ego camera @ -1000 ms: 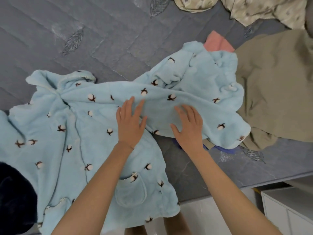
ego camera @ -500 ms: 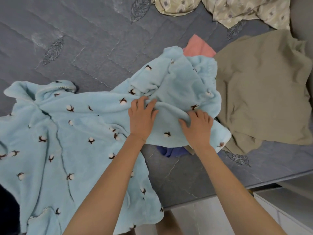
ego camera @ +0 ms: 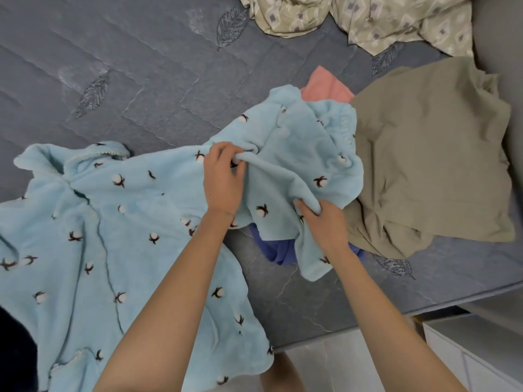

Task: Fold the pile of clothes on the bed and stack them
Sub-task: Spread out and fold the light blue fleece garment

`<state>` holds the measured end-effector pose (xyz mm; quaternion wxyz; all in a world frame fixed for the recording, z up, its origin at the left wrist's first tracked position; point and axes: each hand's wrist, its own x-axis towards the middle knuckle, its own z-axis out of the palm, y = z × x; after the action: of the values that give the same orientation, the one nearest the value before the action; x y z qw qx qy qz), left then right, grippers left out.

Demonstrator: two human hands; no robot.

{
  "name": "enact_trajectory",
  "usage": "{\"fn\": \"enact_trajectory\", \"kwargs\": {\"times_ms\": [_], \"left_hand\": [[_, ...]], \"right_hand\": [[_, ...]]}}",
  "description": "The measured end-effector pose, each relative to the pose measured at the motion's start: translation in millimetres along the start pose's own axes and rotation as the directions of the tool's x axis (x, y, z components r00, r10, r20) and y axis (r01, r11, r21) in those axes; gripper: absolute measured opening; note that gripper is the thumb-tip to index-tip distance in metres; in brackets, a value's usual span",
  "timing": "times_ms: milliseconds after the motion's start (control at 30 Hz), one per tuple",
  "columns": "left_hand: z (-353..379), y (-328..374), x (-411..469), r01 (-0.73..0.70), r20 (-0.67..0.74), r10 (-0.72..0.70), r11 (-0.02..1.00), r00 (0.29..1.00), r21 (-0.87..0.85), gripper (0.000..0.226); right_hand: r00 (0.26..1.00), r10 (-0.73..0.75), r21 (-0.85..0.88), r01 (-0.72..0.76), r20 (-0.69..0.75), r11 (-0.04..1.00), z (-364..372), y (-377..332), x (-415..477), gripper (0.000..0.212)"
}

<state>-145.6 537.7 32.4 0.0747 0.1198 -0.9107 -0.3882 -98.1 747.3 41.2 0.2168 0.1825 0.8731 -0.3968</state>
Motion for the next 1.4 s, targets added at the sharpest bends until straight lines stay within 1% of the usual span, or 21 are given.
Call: {"fn": "enact_trajectory", "kwargs": {"times_ms": [67, 100, 200, 267, 300, 367, 433, 500, 533, 600, 633, 667, 733, 800, 867, 933, 967, 1067, 1167, 1300, 1400], "left_hand": [[-6, -9, -8, 0.026, 0.096, -0.023, 0.999, 0.995, -0.028, 0.032], [-11, -13, -14, 0.015, 0.096, -0.012, 0.999, 0.995, -0.033, 0.035], [-30, -19, -40, -0.005, 0.045, 0.011, 0.992, 0.999, -0.127, 0.02], [-44, -22, -60, 0.123, 0.208, -0.064, 0.951, 0.976, -0.283, 0.011], [-50, -25, -69, 0.212, 0.332, -0.091, 0.913, 0.939, -0.349, 0.014], [-62, -36, -83, 0.346, 0.491, -0.113, 0.842, 0.864, -0.415, 0.025], [-79, -52, -92, 0.455, 0.545, -0.163, 0.763, 0.823, -0.46, 0.037], [-104, -71, -96, 0.566, 0.597, -0.225, 0.672, 0.77, -0.477, 0.037], [-116, -84, -98, 0.598, 0.629, -0.235, 0.656, 0.741, -0.46, 0.041], [-142, -114, -105, 0.611, 0.656, -0.249, 0.681, 0.712, -0.404, 0.058], [-154, -130, -108, 0.606, 0.642, -0.269, 0.696, 0.717, -0.385, 0.063], [-165, -148, -110, 0.593, 0.612, -0.298, 0.722, 0.733, -0.358, 0.063], [-191, -181, -111, 0.568, 0.513, -0.379, 0.774, 0.77, -0.281, 0.05], [-220, -215, -106, 0.588, 0.368, -0.492, 0.778, 0.789, -0.223, 0.033], [-250, -249, -98, 0.607, 0.246, -0.556, 0.748, 0.794, -0.27, 0.029], [-276, -277, -90, 0.591, 0.181, -0.565, 0.737, 0.805, -0.329, 0.03], [-289, -288, -87, 0.588, 0.169, -0.568, 0.73, 0.805, -0.347, 0.028], [-315, -319, -79, 0.558, 0.086, -0.568, 0.751, 0.819, -0.355, 0.026], [-331, -345, -69, 0.539, 0.017, -0.568, 0.77, 0.823, -0.341, 0.011], [-336, -363, -70, 0.581, 0.048, -0.609, 0.725, 0.791, -0.369, 0.037], [-333, -371, -79, 0.567, 0.107, -0.571, 0.739, 0.814, -0.365, 0.056]], "right_hand": [[1.0, 0.009, 0.108, -0.011, 0.025, 0.994, 11, -12, -2, 0.048], [0.999, 0.019, 0.157, -0.024, 0.033, 0.987, 17, -17, -3, 0.05], [0.996, 0.055, 0.286, -0.073, 0.069, 0.956, 36, -36, -12, 0.051], [0.994, 0.062, 0.341, -0.089, 0.087, 0.936, 51, -49, -22, 0.054], [0.994, 0.059, 0.366, -0.09, 0.097, 0.926, 60, -57, -27, 0.055], [0.992, 0.043, 0.408, -0.087, 0.115, 0.909, 81, -71, -38, 0.042], [0.99, 0.032, 0.423, -0.088, 0.138, 0.902, 102, -85, -52, 0.027], [0.976, 0.018, 0.478, -0.121, 0.215, 0.87, 127, -99, -68, 0.023], [0.963, 0.01, 0.514, -0.151, 0.268, 0.845, 142, -106, -77, 0.022], [0.944, -0.026, 0.538, -0.164, 0.328, 0.827, 177, -120, -96, 0.021], [0.939, -0.047, 0.538, -0.153, 0.34, 0.829, 196, -127, -104, 0.021], [0.934, -0.068, 0.539, -0.142, 0.351, 0.831, 216, -133, -113, 0.021], [0.914, -0.101, 0.543, -0.142, 0.393, 0.827, 253, -144, -129, 0.027], [0.892, -0.165, 0.472, -0.06, 0.42, 0.879, 284, -153, -141, 0.035], [0.885, -0.238, 0.232, 0.153, 0.401, 0.961, 312, -159, -147, 0.043], [0.887, -0.316, -0.02, 0.343, 0.336, 0.939, 336, -163, -146, 0.049], [0.892, -0.328, -0.107, 0.376, 0.311, 0.92, 348, -164, -144, 0.053], [0.92, -0.267, -0.264, 0.344, 0.287, 0.901, 376, -169, -141, 0.062], [0.935, -0.241, -0.347, 0.323, 0.26, 0.88, 397, -173, -144, 0.066], [0.943, -0.228, -0.415, 0.313, 0.241, 0.854, 413, -175, -151, 0.069], [0.951, -0.186, -0.475, 0.286, 0.246, 0.832, 418, -176, -153, 0.071]]}}
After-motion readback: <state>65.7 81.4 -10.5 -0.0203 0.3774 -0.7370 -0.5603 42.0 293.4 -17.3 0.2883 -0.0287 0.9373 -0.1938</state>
